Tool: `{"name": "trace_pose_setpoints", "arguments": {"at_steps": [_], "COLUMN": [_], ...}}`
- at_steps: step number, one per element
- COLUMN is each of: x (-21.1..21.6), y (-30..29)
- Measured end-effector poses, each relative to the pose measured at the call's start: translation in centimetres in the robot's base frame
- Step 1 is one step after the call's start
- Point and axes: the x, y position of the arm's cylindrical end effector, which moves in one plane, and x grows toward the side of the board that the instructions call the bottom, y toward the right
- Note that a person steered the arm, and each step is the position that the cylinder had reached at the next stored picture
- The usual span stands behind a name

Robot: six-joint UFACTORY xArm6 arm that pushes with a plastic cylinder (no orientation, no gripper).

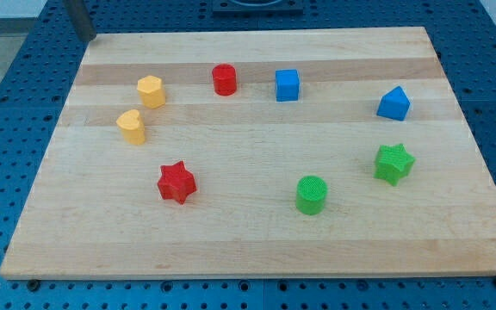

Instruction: Push the yellow hexagon above the blue cube

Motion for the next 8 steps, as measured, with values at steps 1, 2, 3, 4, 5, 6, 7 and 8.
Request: {"name": "trace_pose_setpoints", "arguments": {"at_steps": [1,2,3,4,5,6,7,8], "x": [0.9,8.2,14.0,19.2,19.4,16.7,13.1,13.3], "y": [0.0,0.2,1.0,1.1,6.2,12.1,17.4,17.5]}}
